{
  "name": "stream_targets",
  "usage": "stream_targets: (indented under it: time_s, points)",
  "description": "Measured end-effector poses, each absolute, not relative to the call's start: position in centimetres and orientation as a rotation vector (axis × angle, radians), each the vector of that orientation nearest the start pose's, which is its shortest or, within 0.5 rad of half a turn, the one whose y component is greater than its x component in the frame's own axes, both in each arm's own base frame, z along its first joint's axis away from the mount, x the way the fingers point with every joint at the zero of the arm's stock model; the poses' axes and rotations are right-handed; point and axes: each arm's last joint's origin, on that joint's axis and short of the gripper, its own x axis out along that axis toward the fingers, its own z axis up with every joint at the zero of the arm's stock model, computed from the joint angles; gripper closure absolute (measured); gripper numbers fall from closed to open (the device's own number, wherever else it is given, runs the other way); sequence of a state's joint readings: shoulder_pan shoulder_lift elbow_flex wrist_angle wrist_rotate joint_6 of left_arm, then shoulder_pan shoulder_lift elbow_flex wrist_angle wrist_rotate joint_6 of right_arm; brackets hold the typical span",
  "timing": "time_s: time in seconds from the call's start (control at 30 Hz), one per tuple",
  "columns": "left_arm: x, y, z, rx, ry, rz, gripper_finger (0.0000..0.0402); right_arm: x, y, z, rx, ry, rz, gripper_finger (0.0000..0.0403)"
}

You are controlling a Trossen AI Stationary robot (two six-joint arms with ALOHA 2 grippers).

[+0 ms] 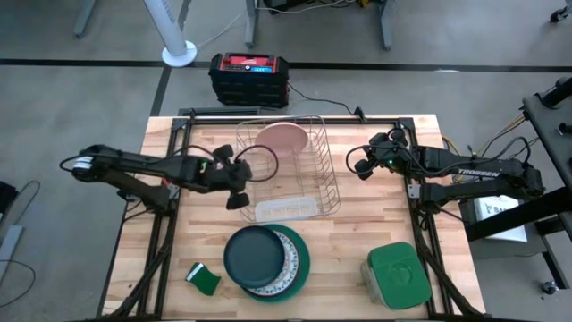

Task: Sort dishes
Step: Adjust the dishwasher rack

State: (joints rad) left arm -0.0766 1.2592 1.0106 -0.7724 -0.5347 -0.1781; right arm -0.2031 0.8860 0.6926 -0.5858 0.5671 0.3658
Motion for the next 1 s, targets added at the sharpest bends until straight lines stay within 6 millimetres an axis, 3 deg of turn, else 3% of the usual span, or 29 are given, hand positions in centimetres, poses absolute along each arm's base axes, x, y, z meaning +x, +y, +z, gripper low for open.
stream_targets:
  time_s: [0.4, 1.0]
  points:
    - [23.4, -0.2, 23.5, 0.240, 0.929, 0.487, 0.0401, 16.3, -4.9, 24.8, 0.207, 0.648, -0.873, 0.0403]
    - [23.3, 0.0, 22.0, 0.288, 0.811, 0.455, 0.0401, 16.5, -5.0, 24.9, 0.216, 0.608, -0.869, 0.0403]
